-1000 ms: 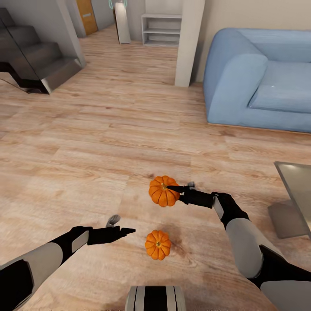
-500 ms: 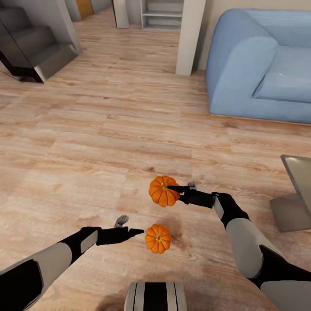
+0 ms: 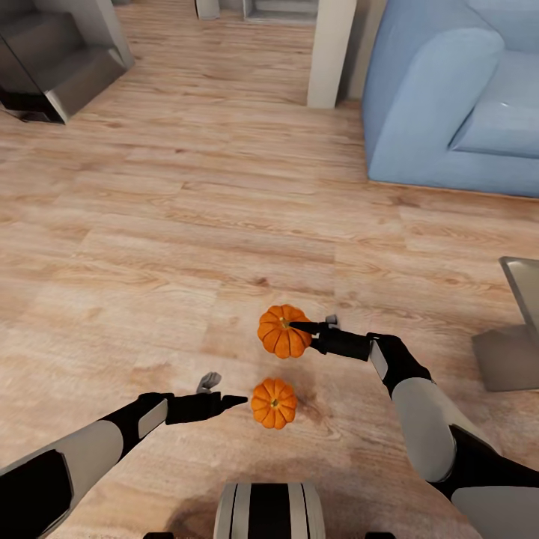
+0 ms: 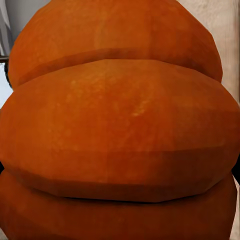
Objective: Place each of the two pumpkins and all three candles from the living room inside a cabinet in the living room (use any cabinet), then make sure every cabinet is closed, and position the cauldron so it is next to a table in the living room.
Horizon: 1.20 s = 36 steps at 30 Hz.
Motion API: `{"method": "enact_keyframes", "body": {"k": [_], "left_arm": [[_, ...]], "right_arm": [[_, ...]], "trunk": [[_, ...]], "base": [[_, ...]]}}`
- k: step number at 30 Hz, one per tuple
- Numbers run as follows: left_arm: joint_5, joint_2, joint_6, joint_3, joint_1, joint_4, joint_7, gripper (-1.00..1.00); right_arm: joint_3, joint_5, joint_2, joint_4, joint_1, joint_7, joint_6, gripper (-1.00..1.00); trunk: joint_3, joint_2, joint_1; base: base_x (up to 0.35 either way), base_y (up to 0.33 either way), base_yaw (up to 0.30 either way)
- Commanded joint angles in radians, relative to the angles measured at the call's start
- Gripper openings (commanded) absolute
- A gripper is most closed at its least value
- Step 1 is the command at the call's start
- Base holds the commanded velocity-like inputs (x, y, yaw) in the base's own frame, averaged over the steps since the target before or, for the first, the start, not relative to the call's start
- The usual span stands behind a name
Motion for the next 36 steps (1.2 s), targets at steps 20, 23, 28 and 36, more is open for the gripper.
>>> {"method": "enact_keyframes", "body": {"k": [20, 23, 28, 36], "left_arm": [[0.005, -0.019, -0.004, 0.031, 0.0, -0.006, 0.146, 1.0], [0.005, -0.032, -0.013, 0.035, 0.0, -0.008, 0.165, 1.0], [0.005, -0.035, -0.048, 0.036, 0.0, -0.008, 0.17, 1.0], [0.006, -0.034, -0.075, 0.036, 0.0, -0.002, 0.169, 1.0]], "right_arm": [[0.0, -0.002, 0.0, -0.002, 0.0, 0.0, 0.0, -1.0], [0.0, -0.002, -0.001, -0.002, 0.0, 0.0, 0.0, -1.0], [0.0, -0.002, -0.001, -0.002, 0.0, 0.0, 0.0, -1.0], [0.0, -0.002, -0.001, -0.002, 0.0, 0.0, 0.0, -1.0]], "trunk": [[-0.012, -0.001, 0.001], [-0.012, -0.001, 0.001], [-0.012, -0.001, 0.001], [-0.012, -0.001, 0.001]], "base": [[0.0, 0.0, 0.0], [0.0, 0.0, 0.0], [0.0, 0.0, 0.0], [0.091, -0.022, 0.0]]}}
